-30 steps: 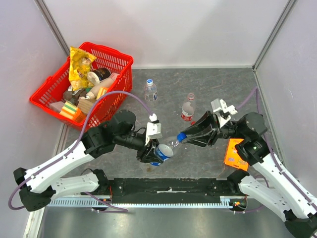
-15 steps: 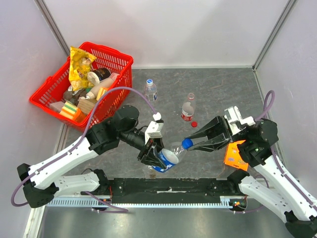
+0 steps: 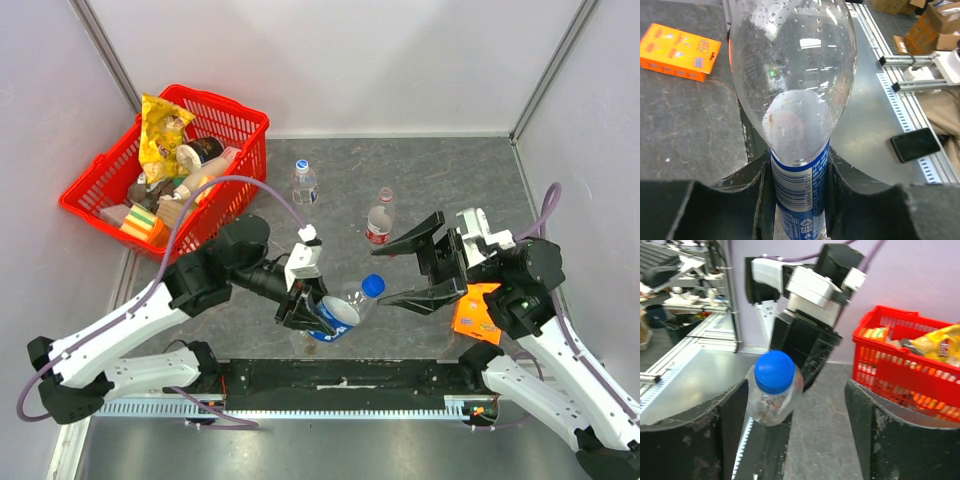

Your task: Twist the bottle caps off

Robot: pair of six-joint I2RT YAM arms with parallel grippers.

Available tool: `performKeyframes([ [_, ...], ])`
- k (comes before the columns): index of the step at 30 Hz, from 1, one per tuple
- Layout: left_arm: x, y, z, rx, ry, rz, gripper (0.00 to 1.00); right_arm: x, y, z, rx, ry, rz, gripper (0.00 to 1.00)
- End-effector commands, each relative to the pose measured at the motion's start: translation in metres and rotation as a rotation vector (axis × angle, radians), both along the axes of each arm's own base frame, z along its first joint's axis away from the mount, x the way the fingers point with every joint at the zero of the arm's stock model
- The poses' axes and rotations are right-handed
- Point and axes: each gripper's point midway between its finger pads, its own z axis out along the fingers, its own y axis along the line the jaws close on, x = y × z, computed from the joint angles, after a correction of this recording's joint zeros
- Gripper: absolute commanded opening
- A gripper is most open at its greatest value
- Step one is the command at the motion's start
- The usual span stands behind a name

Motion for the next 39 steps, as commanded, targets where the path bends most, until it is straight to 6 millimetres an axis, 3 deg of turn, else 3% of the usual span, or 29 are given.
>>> performKeyframes([
  [1,0.014,0.004,0.012,-0.069,-0.108,0.12,0.27,0.009,-0.008,0.024,0.044,-0.029,-0.117,0.87],
  [5,0.028,0.011,-0.001,-0.039,-0.14,0.222,0.27,0.009,-0.012,0.035,0.067,-0.03,-0.149,0.98],
  [10,0.043,0.019,-0.022,0.025,-0.169,0.322,0.27,0.017,-0.013,0.039,0.078,-0.005,-0.196,0.98],
  [15,0.07,0.032,-0.049,0.118,-0.237,0.471,0.27,0.045,-0.008,0.027,0.043,0.11,-0.29,0.98],
  [26,0.114,0.066,-0.093,0.346,-0.35,0.708,0.25,0.113,0.002,-0.031,-0.109,0.499,-0.514,0.98],
  [32,0.131,0.086,-0.129,0.548,-0.369,0.794,0.22,0.124,0.019,-0.067,-0.192,0.696,-0.48,0.98],
  [39,0.141,0.092,-0.133,0.585,-0.391,0.853,0.13,0.138,0.027,-0.097,-0.245,0.813,-0.503,0.98],
])
